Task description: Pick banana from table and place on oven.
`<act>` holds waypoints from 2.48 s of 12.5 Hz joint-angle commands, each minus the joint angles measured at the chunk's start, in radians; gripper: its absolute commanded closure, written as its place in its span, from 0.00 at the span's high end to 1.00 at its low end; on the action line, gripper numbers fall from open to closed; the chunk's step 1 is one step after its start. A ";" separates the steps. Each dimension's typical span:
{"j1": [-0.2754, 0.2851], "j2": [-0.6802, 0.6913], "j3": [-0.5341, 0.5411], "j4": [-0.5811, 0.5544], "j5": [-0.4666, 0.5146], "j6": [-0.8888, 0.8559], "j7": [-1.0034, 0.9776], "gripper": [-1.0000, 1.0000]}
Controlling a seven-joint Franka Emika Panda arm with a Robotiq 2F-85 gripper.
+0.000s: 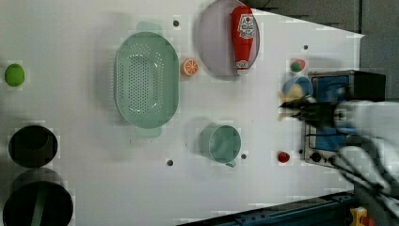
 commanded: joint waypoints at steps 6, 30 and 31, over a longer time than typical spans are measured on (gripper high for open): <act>-0.039 -0.311 -0.111 0.183 -0.019 -0.514 0.011 0.26; -0.083 0.246 -0.559 0.565 0.078 -0.401 -0.841 0.86; -0.083 0.237 -0.559 0.568 0.075 -0.407 -0.841 0.97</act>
